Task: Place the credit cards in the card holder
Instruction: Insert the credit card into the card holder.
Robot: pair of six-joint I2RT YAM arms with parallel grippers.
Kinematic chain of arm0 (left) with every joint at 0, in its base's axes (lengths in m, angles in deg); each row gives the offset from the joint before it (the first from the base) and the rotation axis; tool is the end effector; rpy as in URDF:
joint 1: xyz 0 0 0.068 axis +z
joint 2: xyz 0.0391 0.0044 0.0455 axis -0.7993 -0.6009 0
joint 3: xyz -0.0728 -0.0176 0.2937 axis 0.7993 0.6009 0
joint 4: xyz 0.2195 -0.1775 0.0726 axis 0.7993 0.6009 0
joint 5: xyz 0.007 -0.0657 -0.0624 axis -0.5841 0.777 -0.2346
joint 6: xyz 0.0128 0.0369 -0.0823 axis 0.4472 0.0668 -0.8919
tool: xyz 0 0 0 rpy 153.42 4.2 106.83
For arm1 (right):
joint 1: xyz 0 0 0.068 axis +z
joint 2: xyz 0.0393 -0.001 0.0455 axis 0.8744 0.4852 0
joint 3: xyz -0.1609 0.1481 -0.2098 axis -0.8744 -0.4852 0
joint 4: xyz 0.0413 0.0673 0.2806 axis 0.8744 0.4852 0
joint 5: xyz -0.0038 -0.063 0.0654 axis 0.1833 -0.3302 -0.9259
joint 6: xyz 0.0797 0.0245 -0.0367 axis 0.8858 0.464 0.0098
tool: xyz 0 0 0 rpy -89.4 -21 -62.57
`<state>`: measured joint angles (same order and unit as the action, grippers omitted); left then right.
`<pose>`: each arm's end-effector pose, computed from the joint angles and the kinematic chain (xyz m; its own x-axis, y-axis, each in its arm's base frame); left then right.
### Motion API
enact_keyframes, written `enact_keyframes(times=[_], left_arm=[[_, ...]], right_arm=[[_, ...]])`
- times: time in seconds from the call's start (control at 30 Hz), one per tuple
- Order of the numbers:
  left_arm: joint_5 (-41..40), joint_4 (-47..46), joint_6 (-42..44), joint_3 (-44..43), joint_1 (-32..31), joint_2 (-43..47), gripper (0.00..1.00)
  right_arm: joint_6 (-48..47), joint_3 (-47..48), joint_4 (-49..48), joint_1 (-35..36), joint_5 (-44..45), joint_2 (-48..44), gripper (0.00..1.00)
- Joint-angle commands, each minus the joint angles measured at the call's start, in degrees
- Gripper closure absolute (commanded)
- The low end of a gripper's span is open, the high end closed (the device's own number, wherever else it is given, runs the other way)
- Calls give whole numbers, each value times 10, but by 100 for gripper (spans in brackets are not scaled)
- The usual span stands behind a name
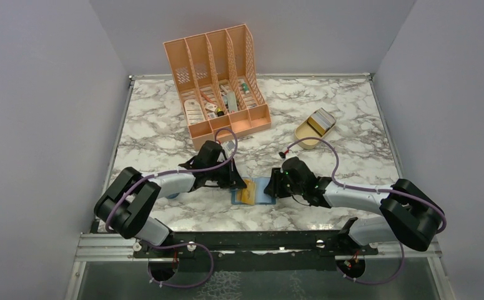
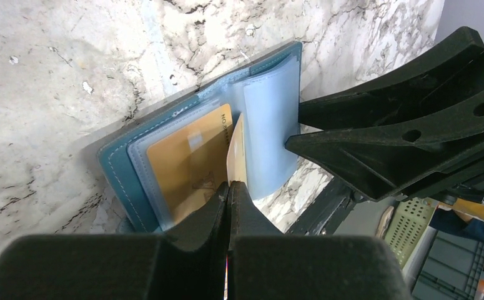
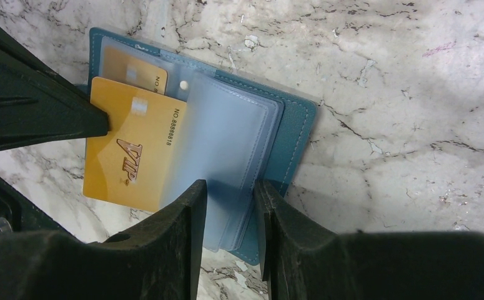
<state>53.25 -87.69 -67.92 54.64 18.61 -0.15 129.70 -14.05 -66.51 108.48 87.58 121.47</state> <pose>0.2353 -0.2106 0.1258 -0.9614 -0.0970 -0.2575 0.1393 0.6356 -0.7594 0.1883 0.2074 0.1136 -0.8599 0.0302 -0.5095 -0.2406 0.8564 0.4568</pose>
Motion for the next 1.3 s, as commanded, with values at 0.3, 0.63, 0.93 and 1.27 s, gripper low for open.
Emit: enact_keyframes(times=[0.3,0.63,0.93,1.27], left_arm=[[-4,-48,-31,7,1,-26,100],[-8,-71,-41,19,1,-18,100],[-7,-81,-37,20,1,-24,100],[18,-105,-30,25,1,-26,100]], right_arm=[[4,-17,44,1,1,4,66],[2,20,116,1,4,-43,58],[6,49,145,1,10,-51,66],[3,60,120,1,7,-16,75]])
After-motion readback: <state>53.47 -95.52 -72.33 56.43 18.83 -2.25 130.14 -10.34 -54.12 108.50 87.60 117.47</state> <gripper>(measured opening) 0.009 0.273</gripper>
